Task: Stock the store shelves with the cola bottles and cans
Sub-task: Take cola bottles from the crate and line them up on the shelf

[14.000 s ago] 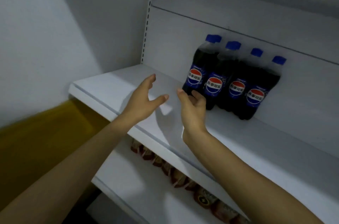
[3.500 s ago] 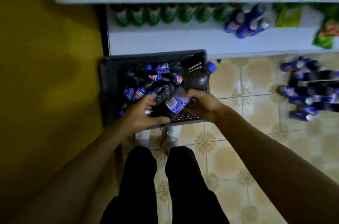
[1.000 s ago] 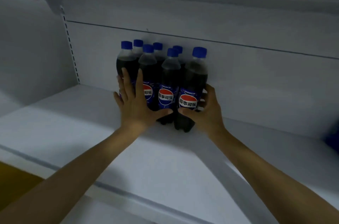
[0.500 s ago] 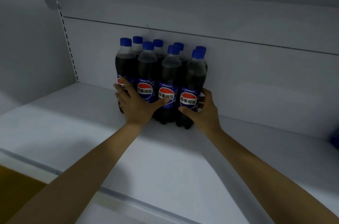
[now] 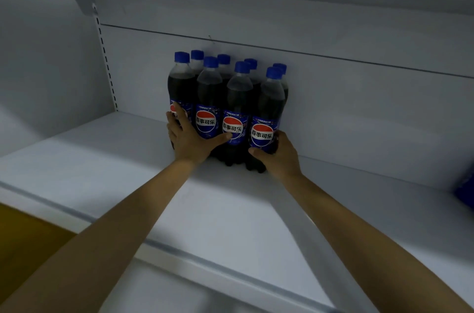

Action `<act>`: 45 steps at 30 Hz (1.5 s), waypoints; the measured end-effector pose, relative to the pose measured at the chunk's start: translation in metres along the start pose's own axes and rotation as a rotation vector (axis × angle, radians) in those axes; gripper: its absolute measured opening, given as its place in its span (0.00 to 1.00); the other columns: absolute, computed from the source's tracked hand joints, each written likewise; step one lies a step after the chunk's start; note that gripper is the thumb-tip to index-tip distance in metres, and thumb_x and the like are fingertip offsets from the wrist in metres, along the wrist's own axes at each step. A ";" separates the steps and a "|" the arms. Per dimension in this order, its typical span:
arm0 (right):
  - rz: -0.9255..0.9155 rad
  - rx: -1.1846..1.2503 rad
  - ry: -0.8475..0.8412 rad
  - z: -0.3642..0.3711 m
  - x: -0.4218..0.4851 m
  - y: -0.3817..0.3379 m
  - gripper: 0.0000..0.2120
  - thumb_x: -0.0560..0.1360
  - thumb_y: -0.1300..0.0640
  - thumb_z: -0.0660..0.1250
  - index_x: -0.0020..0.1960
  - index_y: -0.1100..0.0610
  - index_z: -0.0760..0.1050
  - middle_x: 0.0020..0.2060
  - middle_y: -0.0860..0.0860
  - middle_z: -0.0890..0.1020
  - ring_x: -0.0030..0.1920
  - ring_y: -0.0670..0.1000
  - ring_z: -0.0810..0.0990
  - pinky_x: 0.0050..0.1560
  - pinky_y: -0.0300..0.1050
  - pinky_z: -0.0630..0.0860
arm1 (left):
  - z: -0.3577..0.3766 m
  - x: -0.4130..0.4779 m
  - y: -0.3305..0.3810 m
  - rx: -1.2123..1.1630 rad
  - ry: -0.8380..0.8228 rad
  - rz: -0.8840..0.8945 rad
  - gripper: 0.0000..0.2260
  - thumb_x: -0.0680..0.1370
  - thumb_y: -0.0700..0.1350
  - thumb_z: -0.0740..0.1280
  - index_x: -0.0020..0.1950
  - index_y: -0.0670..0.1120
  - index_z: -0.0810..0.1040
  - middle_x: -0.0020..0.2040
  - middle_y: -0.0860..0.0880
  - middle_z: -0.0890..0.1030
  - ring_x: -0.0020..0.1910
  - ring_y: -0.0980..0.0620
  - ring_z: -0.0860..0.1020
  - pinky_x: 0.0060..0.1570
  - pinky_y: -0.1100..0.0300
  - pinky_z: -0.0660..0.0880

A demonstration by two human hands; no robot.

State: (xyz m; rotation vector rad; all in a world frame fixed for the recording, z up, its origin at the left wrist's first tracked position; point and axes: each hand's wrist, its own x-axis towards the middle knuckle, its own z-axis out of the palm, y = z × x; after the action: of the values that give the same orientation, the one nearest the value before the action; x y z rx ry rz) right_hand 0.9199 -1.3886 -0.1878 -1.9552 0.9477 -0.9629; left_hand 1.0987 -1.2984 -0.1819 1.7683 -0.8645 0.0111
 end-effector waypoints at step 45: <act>0.120 0.014 -0.789 0.113 -0.385 0.016 0.39 0.70 0.41 0.72 0.75 0.50 0.62 0.72 0.46 0.66 0.69 0.44 0.65 0.65 0.37 0.61 | -0.239 -0.432 -0.125 0.307 -0.210 -0.607 0.58 0.60 0.72 0.67 0.79 0.48 0.43 0.79 0.50 0.47 0.77 0.49 0.47 0.74 0.50 0.51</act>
State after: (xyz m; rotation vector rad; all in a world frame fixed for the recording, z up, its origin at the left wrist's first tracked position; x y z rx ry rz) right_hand 0.8411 -1.0377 -0.3655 -1.9799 0.5760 -0.0808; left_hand 0.9463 -0.8505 -0.3701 2.2920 -0.4538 -0.4668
